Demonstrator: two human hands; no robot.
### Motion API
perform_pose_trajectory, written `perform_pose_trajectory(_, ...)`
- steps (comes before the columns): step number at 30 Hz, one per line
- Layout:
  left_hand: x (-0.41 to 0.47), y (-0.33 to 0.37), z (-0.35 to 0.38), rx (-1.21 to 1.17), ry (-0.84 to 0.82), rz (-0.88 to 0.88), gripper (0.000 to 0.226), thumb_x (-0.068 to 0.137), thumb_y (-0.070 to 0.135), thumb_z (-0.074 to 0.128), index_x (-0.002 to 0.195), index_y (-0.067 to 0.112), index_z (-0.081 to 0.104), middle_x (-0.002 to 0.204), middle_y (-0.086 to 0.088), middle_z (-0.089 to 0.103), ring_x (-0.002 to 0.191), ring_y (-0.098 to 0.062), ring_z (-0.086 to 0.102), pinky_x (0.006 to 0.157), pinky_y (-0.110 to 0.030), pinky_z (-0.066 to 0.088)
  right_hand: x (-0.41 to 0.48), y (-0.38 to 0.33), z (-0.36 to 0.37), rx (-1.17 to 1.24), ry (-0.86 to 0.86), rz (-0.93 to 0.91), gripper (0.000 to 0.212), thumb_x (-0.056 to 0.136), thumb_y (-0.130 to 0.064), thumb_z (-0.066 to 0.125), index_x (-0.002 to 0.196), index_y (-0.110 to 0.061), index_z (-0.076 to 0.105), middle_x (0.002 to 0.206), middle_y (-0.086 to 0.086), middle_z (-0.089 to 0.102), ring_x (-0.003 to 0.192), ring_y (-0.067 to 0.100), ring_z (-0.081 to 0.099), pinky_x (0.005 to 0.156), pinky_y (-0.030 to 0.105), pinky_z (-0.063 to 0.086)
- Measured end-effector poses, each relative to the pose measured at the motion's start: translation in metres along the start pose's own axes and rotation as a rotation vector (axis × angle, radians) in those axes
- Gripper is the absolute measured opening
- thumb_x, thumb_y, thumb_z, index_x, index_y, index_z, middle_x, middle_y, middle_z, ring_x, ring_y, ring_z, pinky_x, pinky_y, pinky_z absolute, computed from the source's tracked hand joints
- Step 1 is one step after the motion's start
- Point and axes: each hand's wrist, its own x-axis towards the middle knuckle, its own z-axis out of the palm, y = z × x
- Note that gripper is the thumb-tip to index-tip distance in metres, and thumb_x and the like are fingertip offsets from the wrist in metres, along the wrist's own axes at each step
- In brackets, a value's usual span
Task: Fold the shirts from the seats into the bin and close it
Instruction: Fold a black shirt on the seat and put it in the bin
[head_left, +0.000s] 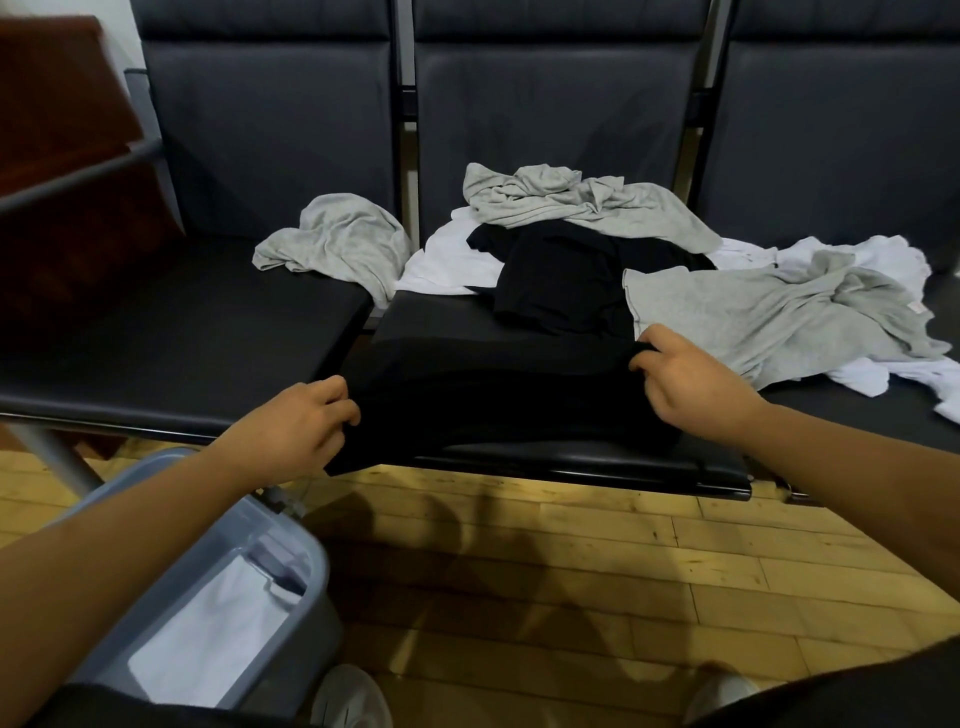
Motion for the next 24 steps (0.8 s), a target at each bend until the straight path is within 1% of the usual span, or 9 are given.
perform_pose_trajectory(3, 0.000, 0.007, 0.000, 0.017, -0.006, 0.036, 0.046, 0.091, 0.059, 0.048, 0.096, 0.018, 0.069, 0.091, 0.006, 0.049, 0.066, -0.008, 0.044, 0.063, -0.027, 0.045, -0.009, -0.015, -0.001, 0.001, -0.210, -0.076, 0.032, 0.092, -0.042, 0.062, 0.098, -0.012, 0.068, 0.120, -0.001, 0.047, 0.088, 0.013, 0.055, 0.079, 0.028, 0.049)
perform_pose_trajectory(5, 0.000, 0.011, 0.002, 0.069, -0.017, 0.044, 0.051, 0.087, 0.067, 0.053, 0.095, 0.018, 0.065, 0.091, 0.005, 0.048, 0.070, -0.009, 0.046, 0.066, -0.028, 0.048, -0.012, -0.019, 0.002, -0.054, -0.307, -0.109, 0.044, 0.090, -0.059, 0.058, 0.102, -0.017, 0.065, 0.123, -0.006, 0.043, 0.091, 0.010, 0.053, 0.078, 0.021, 0.044)
perform_pose_trajectory(9, 0.001, 0.012, 0.007, 0.185, -0.041, 0.019, 0.039, 0.073, 0.041, 0.084, 0.094, 0.015, 0.065, 0.091, 0.000, 0.051, 0.071, -0.014, 0.051, 0.064, -0.030, 0.049, -0.013, -0.018, 0.010, -0.080, -0.298, -0.115, 0.030, 0.097, -0.038, 0.055, 0.110, -0.011, 0.063, 0.122, 0.001, 0.046, 0.096, 0.014, 0.054, 0.078, 0.018, 0.033)
perform_pose_trajectory(12, 0.000, 0.016, 0.011, 0.238, -0.061, -0.032, 0.047, 0.069, 0.044, 0.086, 0.096, 0.012, 0.065, 0.092, -0.002, 0.052, 0.075, -0.017, 0.054, 0.065, -0.032, 0.051, -0.013, -0.012, 0.013, -0.134, -0.293, -0.114, 0.027, 0.096, -0.029, 0.058, 0.113, -0.008, 0.062, 0.122, 0.005, 0.047, 0.092, 0.017, 0.057, 0.077, 0.020, 0.039)
perform_pose_trajectory(16, 0.002, 0.025, 0.018, 0.273, -0.102, -0.067, 0.054, 0.072, 0.051, 0.082, 0.103, 0.011, 0.064, 0.097, -0.004, 0.053, 0.082, -0.018, 0.053, 0.070, -0.033, 0.052, -0.011, -0.008, 0.020, -0.220, -0.311, -0.096, 0.010, 0.079, -0.004, 0.072, 0.086, -0.006, 0.065, 0.098, 0.009, 0.055, 0.066, 0.015, 0.050, 0.060, 0.023, 0.039)
perform_pose_trajectory(18, 0.004, 0.024, 0.017, 0.246, -0.126, -0.072, 0.043, 0.081, 0.046, 0.077, 0.105, 0.013, 0.063, 0.100, -0.002, 0.052, 0.085, -0.016, 0.051, 0.075, -0.032, 0.051, -0.009, -0.008, 0.023, -0.186, -0.299, -0.089, 0.018, 0.068, 0.005, 0.076, 0.073, -0.006, 0.063, 0.085, 0.009, 0.055, 0.059, 0.012, 0.041, 0.053, 0.023, 0.039)
perform_pose_trajectory(20, 0.004, 0.020, 0.013, 0.172, -0.126, -0.100, 0.031, 0.090, 0.038, 0.070, 0.109, 0.014, 0.064, 0.103, 0.001, 0.050, 0.088, -0.014, 0.048, 0.080, -0.032, 0.050, -0.006, -0.008, 0.022, -0.101, -0.269, -0.012, 0.006, 0.077, 0.002, 0.068, 0.079, -0.004, 0.066, 0.092, 0.008, 0.055, 0.066, 0.018, 0.052, 0.063, 0.031, 0.052)
perform_pose_trajectory(22, 0.003, 0.017, 0.010, 0.040, -0.105, -0.170, 0.026, 0.093, 0.034, 0.065, 0.111, 0.014, 0.064, 0.103, 0.006, 0.044, 0.091, -0.012, 0.045, 0.086, -0.034, 0.050, -0.005, -0.008, 0.014, -0.037, -0.233, 0.087, 0.014, 0.090, -0.008, 0.057, 0.096, -0.004, 0.069, 0.105, 0.004, 0.055, 0.084, 0.021, 0.058, 0.079, 0.034, 0.051)
perform_pose_trajectory(24, 0.003, 0.021, 0.008, -0.026, -0.072, -0.202, 0.038, 0.091, 0.046, 0.057, 0.107, 0.013, 0.063, 0.100, 0.006, 0.042, 0.090, -0.013, 0.045, 0.085, -0.038, 0.051, -0.004, -0.005, 0.010, 0.045, -0.222, 0.142, 0.017, 0.093, -0.014, 0.056, 0.100, -0.006, 0.070, 0.104, 0.000, 0.054, 0.088, 0.017, 0.057, 0.083, 0.030, 0.049)
